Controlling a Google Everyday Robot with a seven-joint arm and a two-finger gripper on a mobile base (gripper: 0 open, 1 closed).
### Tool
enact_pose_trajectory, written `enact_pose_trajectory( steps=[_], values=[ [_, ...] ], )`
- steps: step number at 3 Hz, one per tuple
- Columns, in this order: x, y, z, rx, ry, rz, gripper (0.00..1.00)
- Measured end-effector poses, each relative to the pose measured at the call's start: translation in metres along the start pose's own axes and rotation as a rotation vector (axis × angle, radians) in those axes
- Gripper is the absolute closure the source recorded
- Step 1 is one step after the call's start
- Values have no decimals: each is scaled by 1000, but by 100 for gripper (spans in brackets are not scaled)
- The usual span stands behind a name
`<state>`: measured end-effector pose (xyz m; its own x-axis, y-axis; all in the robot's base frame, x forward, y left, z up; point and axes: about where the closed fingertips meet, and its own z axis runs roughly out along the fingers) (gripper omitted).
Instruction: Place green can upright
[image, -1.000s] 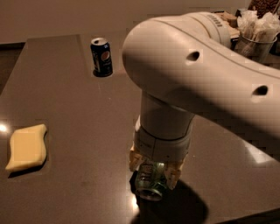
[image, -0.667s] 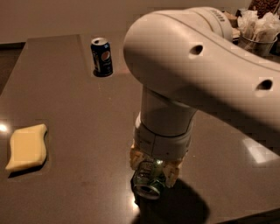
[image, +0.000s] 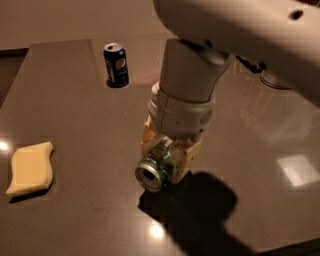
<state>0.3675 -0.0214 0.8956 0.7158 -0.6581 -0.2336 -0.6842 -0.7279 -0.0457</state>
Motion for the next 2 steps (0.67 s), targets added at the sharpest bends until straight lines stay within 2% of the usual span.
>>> enact_pose_trajectory(
  steps=[1, 2],
  values=[
    [14, -29, -21, 43, -156, 199, 100],
    [26, -50, -35, 96, -331, 363, 100]
  ],
)
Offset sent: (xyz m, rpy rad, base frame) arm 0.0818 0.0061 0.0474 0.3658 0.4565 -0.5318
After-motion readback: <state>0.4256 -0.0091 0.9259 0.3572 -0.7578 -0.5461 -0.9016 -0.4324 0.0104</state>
